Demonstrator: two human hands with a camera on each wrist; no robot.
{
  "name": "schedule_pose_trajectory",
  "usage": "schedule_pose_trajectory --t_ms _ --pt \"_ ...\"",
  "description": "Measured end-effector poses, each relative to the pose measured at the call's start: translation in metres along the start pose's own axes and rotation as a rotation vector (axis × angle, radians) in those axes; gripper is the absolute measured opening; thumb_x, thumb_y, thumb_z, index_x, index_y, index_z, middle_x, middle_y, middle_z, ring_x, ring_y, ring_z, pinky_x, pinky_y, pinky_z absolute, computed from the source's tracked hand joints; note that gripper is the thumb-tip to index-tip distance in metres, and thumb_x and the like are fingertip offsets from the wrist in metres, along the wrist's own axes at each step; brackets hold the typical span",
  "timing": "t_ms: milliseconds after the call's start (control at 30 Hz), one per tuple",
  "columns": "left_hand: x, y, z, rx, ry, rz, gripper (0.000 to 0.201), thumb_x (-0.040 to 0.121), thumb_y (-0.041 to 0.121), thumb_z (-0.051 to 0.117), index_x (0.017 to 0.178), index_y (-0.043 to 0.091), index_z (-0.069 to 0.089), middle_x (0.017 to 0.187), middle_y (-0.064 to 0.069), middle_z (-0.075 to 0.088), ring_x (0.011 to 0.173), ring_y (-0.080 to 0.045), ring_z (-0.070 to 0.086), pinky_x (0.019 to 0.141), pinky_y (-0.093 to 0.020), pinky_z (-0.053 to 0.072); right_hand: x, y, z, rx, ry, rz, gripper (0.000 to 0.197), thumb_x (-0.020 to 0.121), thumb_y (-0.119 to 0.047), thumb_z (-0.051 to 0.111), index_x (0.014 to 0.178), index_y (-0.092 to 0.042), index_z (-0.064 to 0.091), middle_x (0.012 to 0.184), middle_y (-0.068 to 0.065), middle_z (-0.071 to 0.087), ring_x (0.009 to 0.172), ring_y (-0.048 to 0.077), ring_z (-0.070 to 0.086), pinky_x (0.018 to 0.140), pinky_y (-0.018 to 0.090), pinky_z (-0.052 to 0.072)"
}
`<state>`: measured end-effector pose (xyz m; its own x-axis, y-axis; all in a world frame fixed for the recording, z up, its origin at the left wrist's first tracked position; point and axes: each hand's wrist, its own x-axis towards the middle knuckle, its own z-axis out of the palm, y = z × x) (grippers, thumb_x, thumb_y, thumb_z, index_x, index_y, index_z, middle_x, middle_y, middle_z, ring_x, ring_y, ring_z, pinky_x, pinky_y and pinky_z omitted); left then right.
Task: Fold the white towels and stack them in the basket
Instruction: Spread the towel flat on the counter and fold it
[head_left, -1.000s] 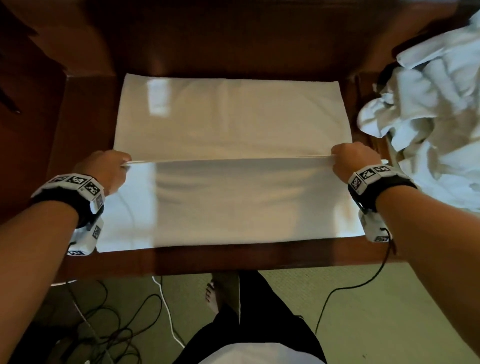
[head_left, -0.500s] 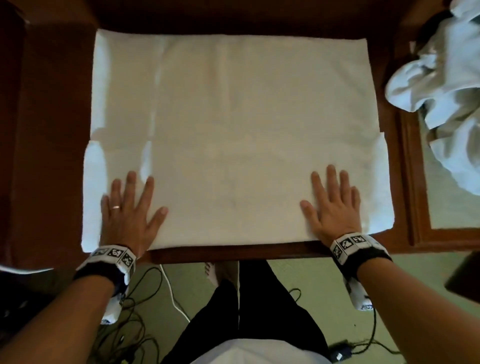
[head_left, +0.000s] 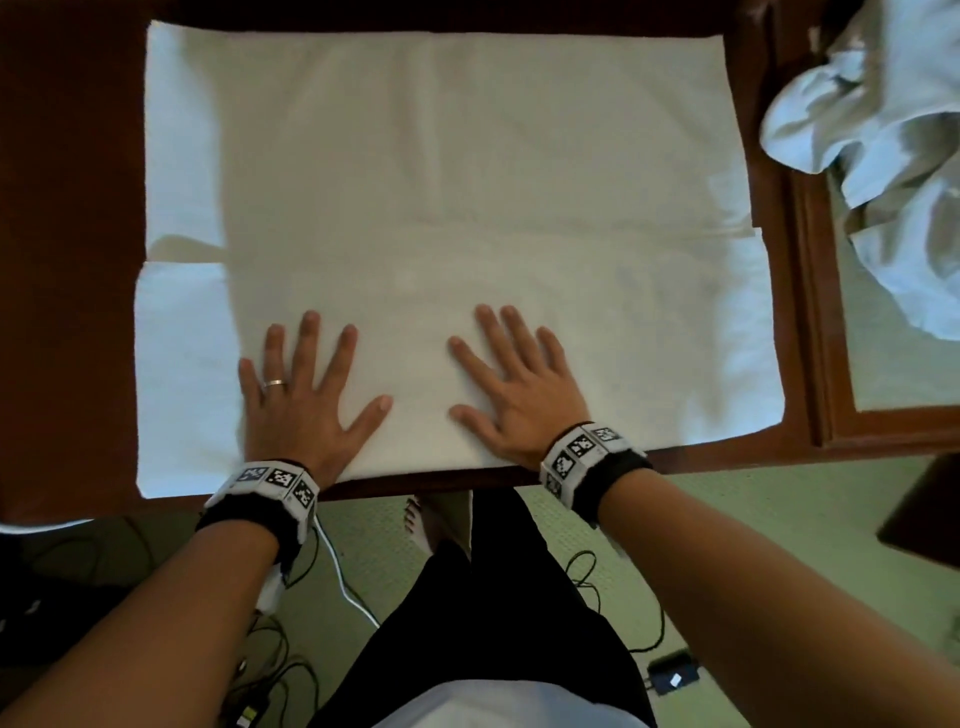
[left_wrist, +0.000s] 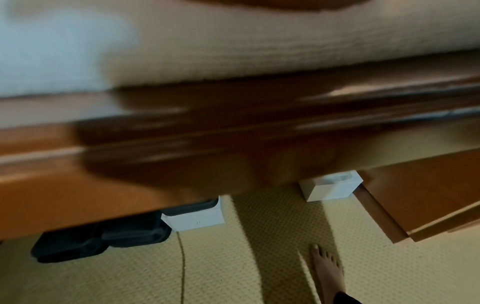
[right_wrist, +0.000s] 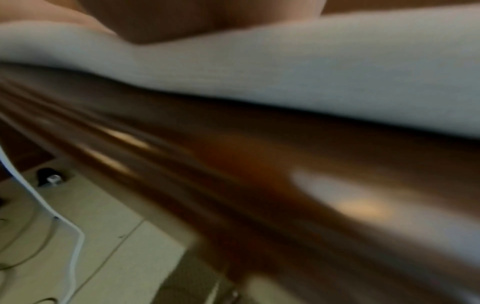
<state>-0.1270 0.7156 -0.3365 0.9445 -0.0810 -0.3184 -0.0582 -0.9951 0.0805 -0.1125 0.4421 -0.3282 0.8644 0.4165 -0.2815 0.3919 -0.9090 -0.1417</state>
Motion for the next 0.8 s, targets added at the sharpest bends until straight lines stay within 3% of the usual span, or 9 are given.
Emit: schedule_pose_trajectory --t_ms 67,167,267,333,433,533,600,700,800 --pt "0.000 -0.001 0.001 -0.004 0.010 -0.003 0.087 0.085 0.080 0.024 0.159 0.037 0.014 0.169 0.000 0.001 0.153 -0.039 0.005 0.116 -0.066 0.011 -0.010 0.047 -0.003 -0.001 -0.001 0.090 0.072 0.095 -0.069 0.022 0.158 -0.037 0.009 0.167 0.003 -0.004 0.153 0.026 -0.003 0.120 0.051 0.012" --pt "0.000 0.001 0.000 -0.011 0.011 -0.014 0.087 0.084 0.080 0.026 0.159 0.037 0.017 0.169 0.000 0.004 0.152 -0.039 0.008 0.116 -0.066 0.011 -0.036 0.131 -0.013 0.060 -0.004 0.374 0.071 0.093 -0.071 0.013 0.156 -0.042 0.001 0.166 0.000 -0.010 0.153 0.021 -0.009 0.121 0.049 0.007" --pt "0.003 0.006 -0.007 0.013 0.015 -0.022 0.086 0.083 0.080 0.031 0.157 0.035 0.027 0.166 -0.005 0.016 0.147 -0.040 0.020 0.115 -0.064 0.017 -0.050 0.172 -0.024 0.104 -0.012 0.540 0.074 0.093 -0.069 0.009 0.158 -0.033 0.000 0.166 0.001 -0.010 0.153 0.018 -0.010 0.122 0.051 0.008" --pt "0.008 0.012 -0.017 0.009 0.029 -0.045 0.085 0.082 0.079 0.033 0.153 0.031 0.035 0.160 -0.009 0.026 0.140 -0.041 0.029 0.113 -0.062 0.021 -0.041 0.156 -0.028 0.094 0.025 0.568 0.077 0.093 -0.064 0.013 0.158 -0.024 0.011 0.167 0.007 -0.002 0.153 0.024 -0.002 0.119 0.055 0.014" --pt "0.020 0.022 -0.030 0.016 0.021 0.008 0.083 0.084 0.076 0.031 0.152 0.028 0.035 0.156 -0.011 0.031 0.138 -0.039 0.031 0.114 -0.058 0.021 -0.019 0.100 -0.026 0.114 0.027 0.409 0.073 0.094 -0.064 0.018 0.158 -0.030 0.011 0.166 0.006 -0.007 0.153 0.029 -0.004 0.118 0.054 0.012" --pt "0.032 0.020 -0.030 0.102 -0.064 0.214 0.080 0.090 0.077 0.019 0.159 0.037 0.013 0.168 -0.003 0.013 0.150 -0.035 0.016 0.119 -0.059 0.014 -0.011 0.063 -0.015 0.130 -0.059 0.324 0.072 0.095 -0.068 0.017 0.156 -0.038 -0.007 0.163 0.000 -0.024 0.150 0.030 -0.021 0.120 0.058 -0.001" --pt "0.042 -0.003 -0.031 0.118 -0.098 0.237 0.079 0.090 0.079 0.008 0.158 0.042 -0.001 0.169 0.005 -0.004 0.154 -0.031 0.005 0.121 -0.058 0.012 -0.010 0.065 -0.015 0.139 -0.076 0.349 0.073 0.093 -0.071 0.014 0.155 -0.041 -0.012 0.161 -0.003 -0.029 0.149 0.029 -0.025 0.119 0.058 -0.003" --pt "0.051 -0.065 -0.042 0.108 -0.133 -0.014 0.079 0.089 0.081 0.003 0.156 0.042 -0.012 0.167 0.007 -0.016 0.155 -0.028 -0.003 0.120 -0.060 0.013 -0.009 0.072 -0.020 0.122 -0.110 0.313 0.075 0.090 -0.074 0.013 0.154 -0.043 -0.012 0.161 -0.004 -0.029 0.149 0.028 -0.024 0.119 0.057 -0.001" --pt "0.054 -0.097 -0.061 0.150 -0.194 -0.206 0.086 0.090 0.080 0.012 0.158 0.033 -0.008 0.169 0.000 -0.009 0.154 -0.029 0.004 0.118 -0.063 0.016 -0.005 0.072 -0.026 0.118 -0.148 0.311 0.077 0.089 -0.076 0.017 0.154 -0.044 -0.011 0.161 -0.004 -0.029 0.149 0.028 -0.023 0.119 0.055 0.000"
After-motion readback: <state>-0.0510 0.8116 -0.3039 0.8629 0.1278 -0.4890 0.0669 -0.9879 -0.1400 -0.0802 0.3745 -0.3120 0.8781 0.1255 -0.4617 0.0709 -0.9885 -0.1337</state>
